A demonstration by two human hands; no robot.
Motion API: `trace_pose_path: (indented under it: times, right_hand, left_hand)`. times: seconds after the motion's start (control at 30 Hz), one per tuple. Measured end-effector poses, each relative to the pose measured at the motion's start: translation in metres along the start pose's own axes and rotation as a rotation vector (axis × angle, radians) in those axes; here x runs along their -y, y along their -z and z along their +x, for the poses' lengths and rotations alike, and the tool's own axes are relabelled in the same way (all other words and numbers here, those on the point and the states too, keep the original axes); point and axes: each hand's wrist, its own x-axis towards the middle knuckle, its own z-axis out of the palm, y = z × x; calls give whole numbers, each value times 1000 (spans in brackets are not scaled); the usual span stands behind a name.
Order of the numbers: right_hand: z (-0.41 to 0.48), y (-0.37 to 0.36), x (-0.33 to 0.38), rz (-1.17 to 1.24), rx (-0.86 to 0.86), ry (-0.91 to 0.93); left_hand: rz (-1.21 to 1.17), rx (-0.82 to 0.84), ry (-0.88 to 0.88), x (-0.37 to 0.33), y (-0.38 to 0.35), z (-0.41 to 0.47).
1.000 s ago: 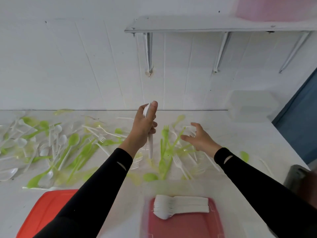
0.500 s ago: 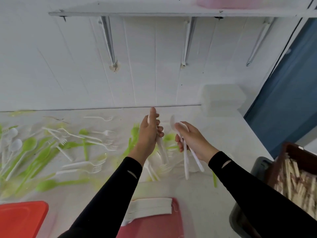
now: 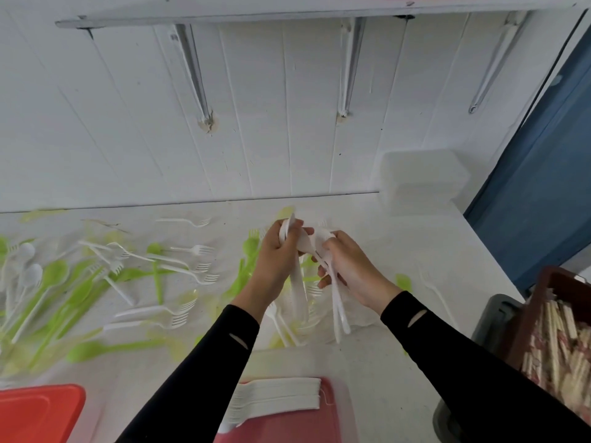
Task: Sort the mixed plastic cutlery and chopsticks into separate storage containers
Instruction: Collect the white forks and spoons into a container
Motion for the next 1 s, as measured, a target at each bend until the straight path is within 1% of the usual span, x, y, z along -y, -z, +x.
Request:
trace_pose_path:
  times: [0.13,0.17,0.23,0.37,0.53,0.67,0.73,0.83,0.93,1.0]
  right_hand:
    - [3,10,-2,-127,-62,120]
    - [3,11,-1,-126,-65,131]
    - [5,12,-1,-102,-55,136]
    - [0,6,-2,-78,17,65]
    - [-1,0,-5,-57,143,-15]
    - [1,-1,-6,-145,202,-110]
    - [1,0,-5,-151,218,-147]
    - [3,1,-4,-104,135,-136]
    - [8,4,-4,-30,-8,-130]
    - [9,8,-3,-57,-53,-84]
  left_hand:
    - [-128,-115,18,-2,2,3]
    - [-132,-122,13,-3,2,2]
    - [-113,-81,7,-5,1,0]
    - [53,74,-61,3,0,-2]
    - [89,59,-74,5,-1,-1]
    - [131,189,-67,6,0,-1]
    - [134,177,-85,8,-2,0]
    - [106,75,-109,8,-1,2]
    - [-40,7,-65,3,1,3]
    - [-71,-16,-40,1,0,2]
